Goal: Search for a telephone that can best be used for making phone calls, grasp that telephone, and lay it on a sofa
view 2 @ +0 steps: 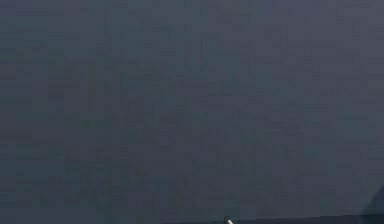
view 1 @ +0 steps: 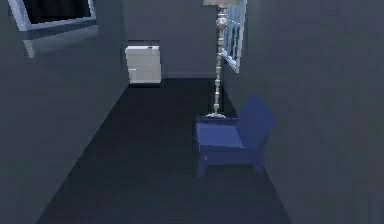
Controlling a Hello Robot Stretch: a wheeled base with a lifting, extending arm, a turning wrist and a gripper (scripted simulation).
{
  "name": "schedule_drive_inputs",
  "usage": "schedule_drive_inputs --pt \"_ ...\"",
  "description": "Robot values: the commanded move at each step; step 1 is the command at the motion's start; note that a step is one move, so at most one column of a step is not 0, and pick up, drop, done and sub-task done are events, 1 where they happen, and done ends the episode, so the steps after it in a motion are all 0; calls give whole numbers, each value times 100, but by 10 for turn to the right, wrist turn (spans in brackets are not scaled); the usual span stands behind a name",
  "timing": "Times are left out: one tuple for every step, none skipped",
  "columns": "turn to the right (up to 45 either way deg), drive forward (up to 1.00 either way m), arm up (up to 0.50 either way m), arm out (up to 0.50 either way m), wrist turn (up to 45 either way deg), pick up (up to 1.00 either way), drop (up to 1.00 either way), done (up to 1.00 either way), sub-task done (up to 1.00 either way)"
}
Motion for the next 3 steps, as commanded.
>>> schedule_drive_inputs --pt "-240 0 0 0 0 0 0 0 0" --pt "0 100 0 0 0 0 0 0 0" --pt "-30 0 0 0 0 0 0 0 0"
